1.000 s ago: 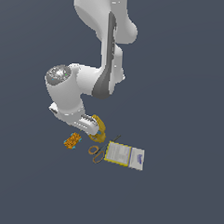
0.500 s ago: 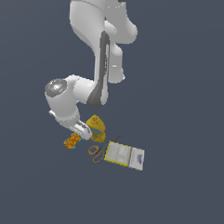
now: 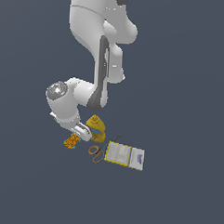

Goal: Pick up a designated object from a clutter of objects.

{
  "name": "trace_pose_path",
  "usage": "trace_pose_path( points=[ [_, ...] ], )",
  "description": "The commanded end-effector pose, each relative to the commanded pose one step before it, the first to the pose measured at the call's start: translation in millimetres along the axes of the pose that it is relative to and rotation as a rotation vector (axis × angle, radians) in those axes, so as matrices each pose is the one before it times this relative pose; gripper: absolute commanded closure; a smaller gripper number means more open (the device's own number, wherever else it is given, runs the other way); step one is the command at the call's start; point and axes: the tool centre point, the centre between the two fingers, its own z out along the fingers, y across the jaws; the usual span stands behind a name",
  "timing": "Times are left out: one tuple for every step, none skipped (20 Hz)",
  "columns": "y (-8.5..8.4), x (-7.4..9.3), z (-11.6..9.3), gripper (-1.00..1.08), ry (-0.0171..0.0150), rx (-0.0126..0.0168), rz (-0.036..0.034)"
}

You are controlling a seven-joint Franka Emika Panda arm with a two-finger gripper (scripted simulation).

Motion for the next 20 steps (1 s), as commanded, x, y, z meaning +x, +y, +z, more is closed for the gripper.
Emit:
trace_pose_path(
  points=[
    [0.42,-0.69,10.80,-0.92,-0.00078,-0.00034,0.00078],
    [0.29,-0.12,5.50,-0.92,0.00026,-0.00002,0.00064],
    [-0.08,-0.15,5.54,-0.92,0.00000,0.00000,0.00000],
    [0.28,0.00,4.65,-0.92,0.00028,-0.00002,0.00063],
    [-0.08,0.01,4.08,-0.92,0.00000,0.00000,0.00000],
    [-0.08,0.10,3.36,-0.92,0.00000,0.00000,0.00000],
    [-0.07,0.17,2.67,-0.92,0.00000,0.00000,0.00000],
    [-0.07,0.21,2.00,-0.92,0.00000,0.00000,0.00000],
    [-0.06,0.22,1.37,-0.92,0.00000,0.00000,0.00000],
    [-0.04,0.16,0.79,-0.92,0.00000,0.00000,0.00000],
    [-0.01,0.06,0.26,-0.92,0.00000,0.00000,0.00000],
    [0.00,0.00,0.00,1.08,0.00000,0.00000,0.00000],
    [0.00,0.00,0.00,1.08,0.00000,0.00000,0.00000],
    [0.00,0.00,0.00,1.08,0.00000,0.00000,0.00000],
    [0.00,0.00,0.00,1.08,0.00000,0.00000,0.00000],
    [0.00,0.00,0.00,1.08,0.00000,0.00000,0.00000],
    [0.00,0.00,0.00,1.08,0.00000,0.00000,0.00000],
    [0.00,0.00,0.00,1.08,0.00000,0.00000,0.00000],
    [0.00,0.00,0.00,1.08,0.00000,0.00000,0.00000],
    [0.00,0.00,0.00,1.08,0.00000,0.00000,0.00000]
  ],
)
